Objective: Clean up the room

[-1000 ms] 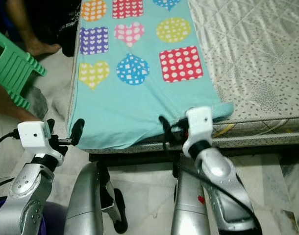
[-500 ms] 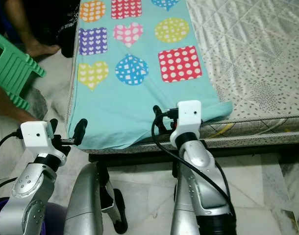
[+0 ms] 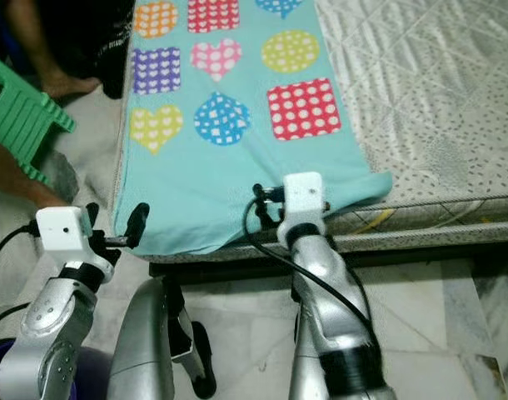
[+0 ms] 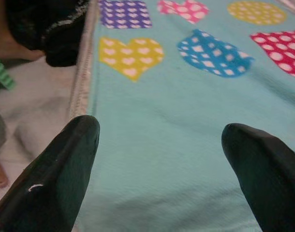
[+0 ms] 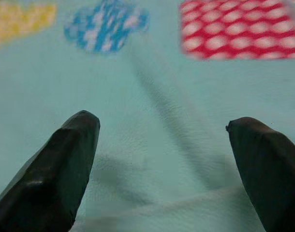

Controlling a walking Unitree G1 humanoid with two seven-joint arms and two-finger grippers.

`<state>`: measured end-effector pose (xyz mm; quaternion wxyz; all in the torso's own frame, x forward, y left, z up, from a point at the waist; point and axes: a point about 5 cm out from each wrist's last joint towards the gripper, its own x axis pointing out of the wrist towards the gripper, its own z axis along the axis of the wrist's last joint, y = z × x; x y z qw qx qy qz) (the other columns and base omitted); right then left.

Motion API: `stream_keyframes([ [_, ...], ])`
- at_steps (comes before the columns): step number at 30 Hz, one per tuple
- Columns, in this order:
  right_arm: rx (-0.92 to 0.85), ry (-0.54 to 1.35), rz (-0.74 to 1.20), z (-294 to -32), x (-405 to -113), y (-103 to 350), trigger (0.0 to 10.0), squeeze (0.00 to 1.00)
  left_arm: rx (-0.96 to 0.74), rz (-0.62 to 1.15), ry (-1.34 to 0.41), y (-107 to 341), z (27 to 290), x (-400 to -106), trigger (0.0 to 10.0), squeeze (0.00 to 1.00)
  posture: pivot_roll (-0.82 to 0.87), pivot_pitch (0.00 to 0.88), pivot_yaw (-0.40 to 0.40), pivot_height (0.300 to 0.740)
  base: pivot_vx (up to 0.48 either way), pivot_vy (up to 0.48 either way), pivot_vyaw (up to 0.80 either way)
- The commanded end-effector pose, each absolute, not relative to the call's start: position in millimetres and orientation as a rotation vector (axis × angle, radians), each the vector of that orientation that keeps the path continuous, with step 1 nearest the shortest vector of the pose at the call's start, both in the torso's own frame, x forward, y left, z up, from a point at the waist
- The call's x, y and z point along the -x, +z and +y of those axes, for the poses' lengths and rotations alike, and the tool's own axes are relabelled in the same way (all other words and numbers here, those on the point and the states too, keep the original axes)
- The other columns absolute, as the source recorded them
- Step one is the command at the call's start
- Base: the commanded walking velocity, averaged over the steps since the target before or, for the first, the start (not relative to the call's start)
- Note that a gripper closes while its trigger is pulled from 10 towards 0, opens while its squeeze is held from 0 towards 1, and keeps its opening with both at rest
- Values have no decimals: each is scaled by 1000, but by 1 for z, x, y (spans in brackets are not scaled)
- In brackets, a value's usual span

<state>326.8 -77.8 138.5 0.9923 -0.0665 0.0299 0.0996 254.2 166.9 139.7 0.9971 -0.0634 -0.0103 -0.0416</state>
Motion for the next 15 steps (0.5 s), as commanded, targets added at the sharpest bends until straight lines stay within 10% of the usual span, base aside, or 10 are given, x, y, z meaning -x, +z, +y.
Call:
stream_keyframes([
  [1, 199, 228, 117, -64, -321, 116, 10000, 0, 116, 3, -76, 137, 169, -249, 10000, 0, -45, 344, 119, 567, 0, 0, 0],
  [15, 272, 43, 206, -126, -317, 89, 10000, 0, 109, 12, -81, 134, 170, -253, 10000, 0, -72, 317, 130, 567, 0, 0, 0],
])
